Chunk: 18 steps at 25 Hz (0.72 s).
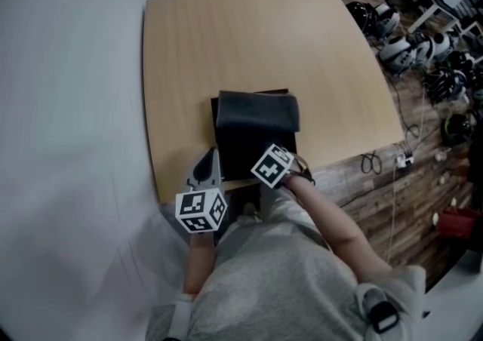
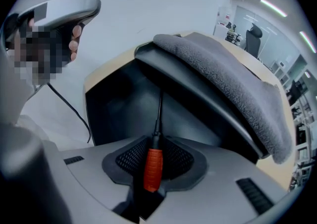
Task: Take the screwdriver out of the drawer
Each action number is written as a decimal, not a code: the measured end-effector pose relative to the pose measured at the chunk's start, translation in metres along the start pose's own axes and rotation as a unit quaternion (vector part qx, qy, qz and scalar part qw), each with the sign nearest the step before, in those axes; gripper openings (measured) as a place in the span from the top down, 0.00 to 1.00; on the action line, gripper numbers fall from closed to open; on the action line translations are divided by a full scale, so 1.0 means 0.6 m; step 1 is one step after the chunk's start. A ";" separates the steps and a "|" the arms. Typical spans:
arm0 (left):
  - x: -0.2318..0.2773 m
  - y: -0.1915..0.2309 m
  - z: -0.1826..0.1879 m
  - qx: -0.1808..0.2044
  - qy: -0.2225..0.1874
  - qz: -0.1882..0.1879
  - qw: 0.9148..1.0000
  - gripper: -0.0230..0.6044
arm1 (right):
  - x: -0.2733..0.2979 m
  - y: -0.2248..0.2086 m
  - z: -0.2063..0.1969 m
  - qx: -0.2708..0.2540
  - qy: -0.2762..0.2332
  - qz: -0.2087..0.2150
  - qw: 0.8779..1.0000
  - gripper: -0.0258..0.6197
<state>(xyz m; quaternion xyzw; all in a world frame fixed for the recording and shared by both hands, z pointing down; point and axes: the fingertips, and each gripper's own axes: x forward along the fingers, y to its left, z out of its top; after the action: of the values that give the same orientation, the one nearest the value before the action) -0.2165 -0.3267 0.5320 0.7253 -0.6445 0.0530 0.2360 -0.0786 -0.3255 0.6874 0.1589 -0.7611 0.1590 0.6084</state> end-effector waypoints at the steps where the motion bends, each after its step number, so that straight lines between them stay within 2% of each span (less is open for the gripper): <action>1: -0.001 -0.001 0.000 0.001 0.000 -0.001 1.000 0.96 | -0.001 0.000 -0.001 0.006 -0.001 0.002 1.000 0.81; 4: -0.002 -0.002 -0.001 0.002 -0.001 -0.005 1.000 0.96 | 0.001 0.002 -0.004 0.016 -0.002 0.006 1.000 0.83; 18: -0.047 -0.003 0.000 0.007 -0.009 -0.018 1.000 0.96 | -0.036 0.014 0.008 -0.015 -0.019 -0.028 0.999 0.84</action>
<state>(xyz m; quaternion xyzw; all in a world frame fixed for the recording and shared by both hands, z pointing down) -0.2195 -0.3010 0.5209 0.7392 -0.6328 0.0465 0.2258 -0.0817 -0.3190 0.6651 0.1736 -0.7704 0.1276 0.6000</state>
